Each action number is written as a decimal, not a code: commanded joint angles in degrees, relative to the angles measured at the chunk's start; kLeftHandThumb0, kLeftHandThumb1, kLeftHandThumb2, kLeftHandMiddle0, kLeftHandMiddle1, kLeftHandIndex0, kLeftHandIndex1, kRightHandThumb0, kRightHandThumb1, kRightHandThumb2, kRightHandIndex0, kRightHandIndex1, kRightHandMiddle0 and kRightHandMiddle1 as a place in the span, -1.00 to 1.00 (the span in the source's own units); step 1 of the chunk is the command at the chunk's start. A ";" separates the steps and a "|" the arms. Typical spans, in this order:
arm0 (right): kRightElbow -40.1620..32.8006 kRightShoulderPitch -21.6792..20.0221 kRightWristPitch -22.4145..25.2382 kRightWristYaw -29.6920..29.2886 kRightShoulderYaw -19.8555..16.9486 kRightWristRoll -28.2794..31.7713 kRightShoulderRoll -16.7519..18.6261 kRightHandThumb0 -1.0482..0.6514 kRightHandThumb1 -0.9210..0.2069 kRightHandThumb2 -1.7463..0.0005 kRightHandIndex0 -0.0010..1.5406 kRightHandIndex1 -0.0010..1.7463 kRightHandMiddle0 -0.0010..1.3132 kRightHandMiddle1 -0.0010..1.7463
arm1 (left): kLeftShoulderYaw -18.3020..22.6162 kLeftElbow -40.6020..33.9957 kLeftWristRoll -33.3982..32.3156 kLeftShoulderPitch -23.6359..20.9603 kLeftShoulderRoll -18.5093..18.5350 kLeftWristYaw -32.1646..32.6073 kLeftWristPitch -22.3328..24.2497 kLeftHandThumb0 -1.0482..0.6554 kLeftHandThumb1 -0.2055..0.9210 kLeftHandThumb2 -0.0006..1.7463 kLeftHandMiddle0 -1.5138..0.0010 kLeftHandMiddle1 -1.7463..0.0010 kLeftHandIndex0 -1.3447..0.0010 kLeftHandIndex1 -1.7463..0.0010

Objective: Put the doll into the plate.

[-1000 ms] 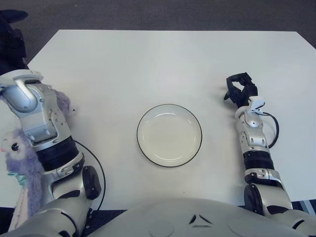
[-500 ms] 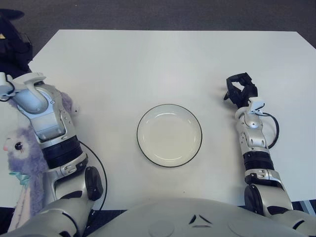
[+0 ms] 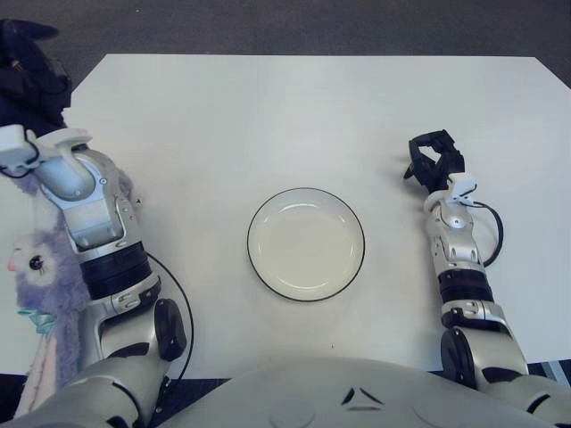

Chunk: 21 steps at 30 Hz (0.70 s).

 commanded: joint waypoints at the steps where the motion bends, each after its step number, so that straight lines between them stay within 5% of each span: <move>1: 0.47 -0.73 3.91 0.52 -0.29 0.69 -0.56 -0.18 -1.00 0.55 0.13 1.00 -0.49 0.85 | 0.63 -0.01 -1.02 -0.47 1.23 -0.50 0.64 -0.18 1.00 -0.48 0.23 -0.62 0.60 -0.93; 6: -1.09 -6.00 7.57 1.97 -0.26 0.80 -2.62 -0.18 -1.00 0.59 0.15 1.00 -0.44 0.81 | 1.97 -0.18 -2.91 0.09 2.14 -1.07 1.50 -0.18 1.00 -0.49 0.18 -0.62 0.58 -0.91; 14: -0.86 -6.81 8.22 2.00 -0.14 0.68 -2.69 -0.18 -1.00 0.60 0.15 1.00 -0.42 0.80 | 2.22 -0.14 -3.47 0.18 2.53 -1.27 1.74 -0.18 1.00 -0.50 0.17 -0.61 0.58 -0.91; 18: 7.51 -18.08 7.36 2.28 1.93 -1.28 -3.27 -0.18 -1.00 0.60 0.16 1.00 -0.42 0.79 | 4.32 -4.87 -3.13 3.14 2.15 0.23 4.22 -0.18 1.00 -0.51 0.16 -0.61 0.55 -0.89; 21: 12.12 -21.73 5.88 3.09 2.85 -1.82 -3.44 -0.18 -1.00 0.60 0.16 1.00 -0.42 0.79 | 4.86 -5.99 -2.02 3.46 1.89 1.44 5.17 -0.18 1.00 -0.54 0.15 -0.60 0.51 -0.85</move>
